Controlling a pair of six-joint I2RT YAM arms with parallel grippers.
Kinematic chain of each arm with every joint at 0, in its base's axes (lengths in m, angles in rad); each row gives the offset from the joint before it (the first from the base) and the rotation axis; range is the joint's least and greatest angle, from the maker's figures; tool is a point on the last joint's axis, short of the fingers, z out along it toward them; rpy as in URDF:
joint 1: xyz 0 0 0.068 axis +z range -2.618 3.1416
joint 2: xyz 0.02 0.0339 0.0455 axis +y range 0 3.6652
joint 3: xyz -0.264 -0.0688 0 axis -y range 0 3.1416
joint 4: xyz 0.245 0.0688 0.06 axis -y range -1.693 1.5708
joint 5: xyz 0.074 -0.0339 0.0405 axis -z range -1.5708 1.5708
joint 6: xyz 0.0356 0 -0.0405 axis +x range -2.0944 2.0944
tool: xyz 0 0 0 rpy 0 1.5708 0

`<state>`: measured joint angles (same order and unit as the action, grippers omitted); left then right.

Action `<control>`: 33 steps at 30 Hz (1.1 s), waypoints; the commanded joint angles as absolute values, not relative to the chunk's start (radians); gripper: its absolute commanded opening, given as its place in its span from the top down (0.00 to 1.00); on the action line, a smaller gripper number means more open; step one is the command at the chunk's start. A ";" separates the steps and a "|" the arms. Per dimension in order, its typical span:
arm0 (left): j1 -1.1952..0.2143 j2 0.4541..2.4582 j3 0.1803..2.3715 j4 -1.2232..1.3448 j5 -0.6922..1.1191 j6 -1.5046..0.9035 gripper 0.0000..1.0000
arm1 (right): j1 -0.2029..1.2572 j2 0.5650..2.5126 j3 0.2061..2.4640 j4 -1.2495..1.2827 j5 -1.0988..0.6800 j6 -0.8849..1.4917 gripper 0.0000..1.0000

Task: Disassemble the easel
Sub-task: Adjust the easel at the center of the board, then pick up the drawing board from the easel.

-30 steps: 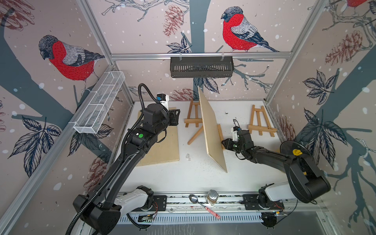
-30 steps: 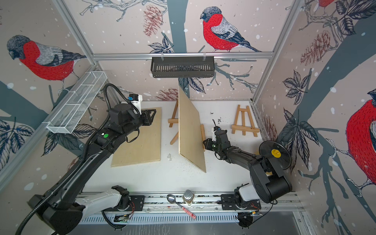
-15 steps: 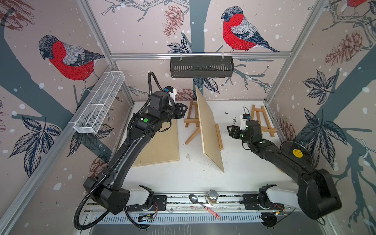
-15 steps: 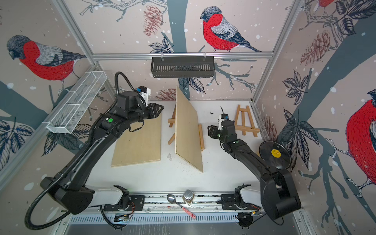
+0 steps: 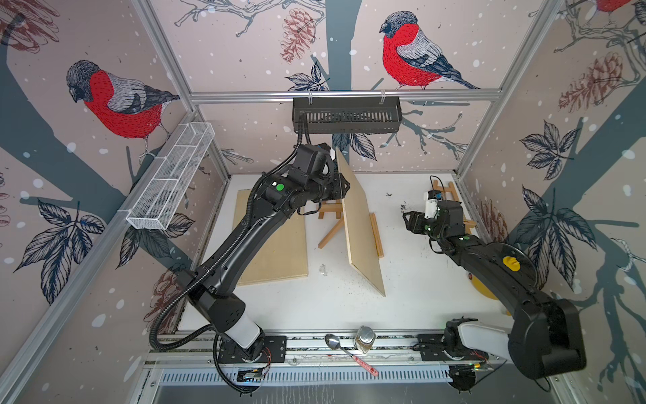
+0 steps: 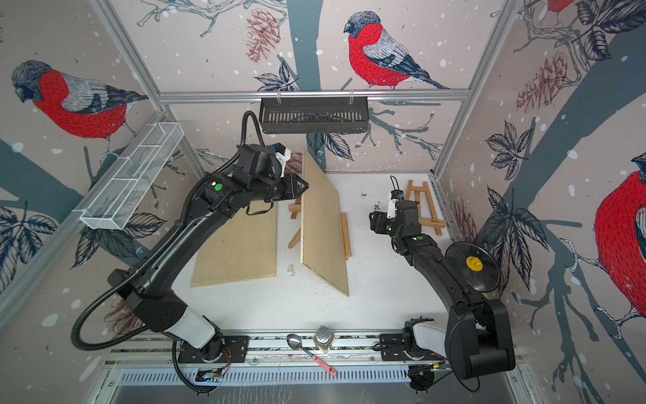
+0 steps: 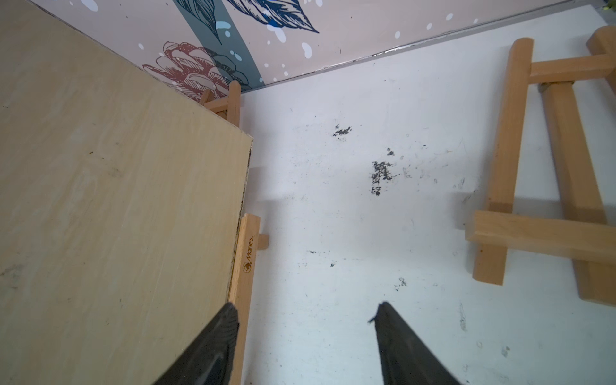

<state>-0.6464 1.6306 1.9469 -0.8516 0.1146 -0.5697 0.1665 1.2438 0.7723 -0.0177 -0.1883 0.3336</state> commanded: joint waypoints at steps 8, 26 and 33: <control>-0.704 1.824 2.253 -1.193 -0.157 -0.609 0.64 | 0.142 1.247 0.748 0.035 -0.274 0.320 0.33; -0.700 2.001 2.468 -1.326 -0.123 -0.619 0.72 | 0.113 1.247 0.718 0.077 -0.335 0.332 0.33; -0.692 2.030 2.469 -1.359 -0.117 -0.629 0.74 | 0.104 1.249 0.712 0.086 -0.347 0.334 0.33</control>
<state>-0.6952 2.0224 2.4611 -1.3052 -0.1226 -0.6117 0.1078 1.2469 0.7151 0.0547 -0.3328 0.3347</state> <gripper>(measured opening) 0.257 0.668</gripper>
